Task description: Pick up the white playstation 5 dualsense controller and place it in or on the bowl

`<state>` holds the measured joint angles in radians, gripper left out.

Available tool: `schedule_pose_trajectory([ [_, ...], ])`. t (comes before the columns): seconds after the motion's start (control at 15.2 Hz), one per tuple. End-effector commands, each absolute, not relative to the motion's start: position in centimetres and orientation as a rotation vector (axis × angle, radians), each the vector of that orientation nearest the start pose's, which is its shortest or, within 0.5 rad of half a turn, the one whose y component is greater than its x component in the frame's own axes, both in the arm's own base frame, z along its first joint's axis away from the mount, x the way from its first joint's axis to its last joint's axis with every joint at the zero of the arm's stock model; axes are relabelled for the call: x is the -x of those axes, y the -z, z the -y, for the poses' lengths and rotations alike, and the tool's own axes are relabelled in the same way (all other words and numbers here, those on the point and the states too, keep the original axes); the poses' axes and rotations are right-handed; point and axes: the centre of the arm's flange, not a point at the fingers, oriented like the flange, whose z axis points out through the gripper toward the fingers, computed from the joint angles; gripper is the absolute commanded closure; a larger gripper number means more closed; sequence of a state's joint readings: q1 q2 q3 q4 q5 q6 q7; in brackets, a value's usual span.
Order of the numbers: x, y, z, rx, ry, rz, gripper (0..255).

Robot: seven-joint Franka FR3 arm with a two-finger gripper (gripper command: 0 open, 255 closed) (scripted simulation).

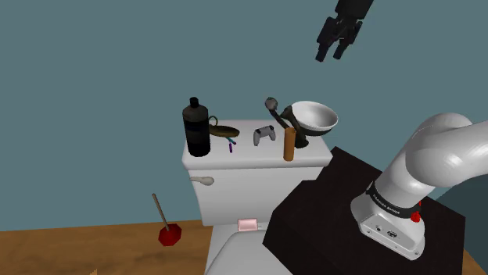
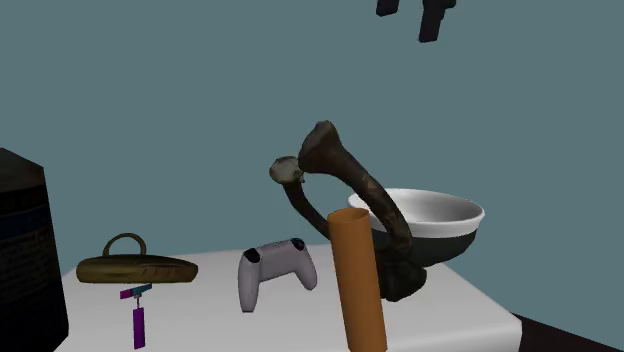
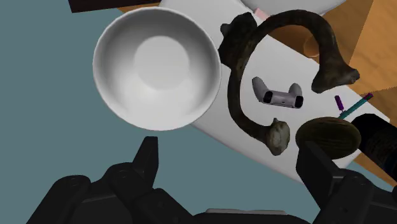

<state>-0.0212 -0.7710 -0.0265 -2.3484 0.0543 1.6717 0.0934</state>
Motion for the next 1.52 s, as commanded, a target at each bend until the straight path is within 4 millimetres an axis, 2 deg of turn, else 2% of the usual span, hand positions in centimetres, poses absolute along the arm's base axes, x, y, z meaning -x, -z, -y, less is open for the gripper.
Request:
schedule_pose_trajectory([
  [0.0,-32.1,-59.9,1.3,3.056,0.141,-0.210,0],
  [0.66,-37.8,-48.8,-2.3,2.970,0.095,0.096,0],
  [1.39,-42.9,-36.9,-8.5,2.842,0.045,0.413,0],
  [1.45,-43.0,-36.5,-8.8,2.838,0.043,0.423,0],
])
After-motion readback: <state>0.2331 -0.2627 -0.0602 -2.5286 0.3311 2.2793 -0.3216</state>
